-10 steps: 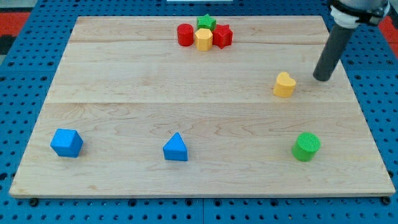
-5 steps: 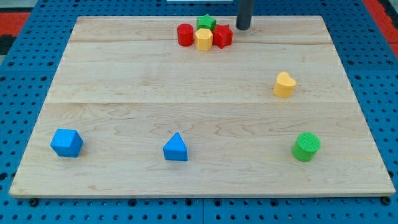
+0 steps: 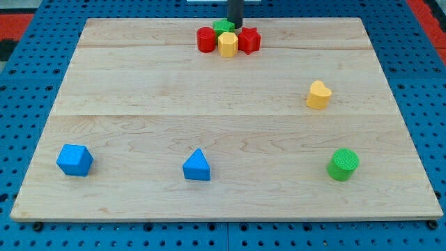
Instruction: Keep the red star above the yellow heart
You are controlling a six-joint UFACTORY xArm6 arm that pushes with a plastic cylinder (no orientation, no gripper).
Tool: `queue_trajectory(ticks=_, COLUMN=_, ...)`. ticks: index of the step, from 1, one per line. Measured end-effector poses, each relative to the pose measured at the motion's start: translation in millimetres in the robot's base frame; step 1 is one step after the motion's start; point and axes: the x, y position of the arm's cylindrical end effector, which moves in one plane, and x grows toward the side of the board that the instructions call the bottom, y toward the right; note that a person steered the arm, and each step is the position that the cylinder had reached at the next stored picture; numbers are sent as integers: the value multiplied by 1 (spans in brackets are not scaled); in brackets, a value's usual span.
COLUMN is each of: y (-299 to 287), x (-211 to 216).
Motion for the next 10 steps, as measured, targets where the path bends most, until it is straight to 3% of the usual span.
queue_trajectory(ticks=5, y=-52, x=-11)
queue_trajectory(ticks=9, y=-8, x=42)
queue_trajectory(ticks=10, y=45, x=42)
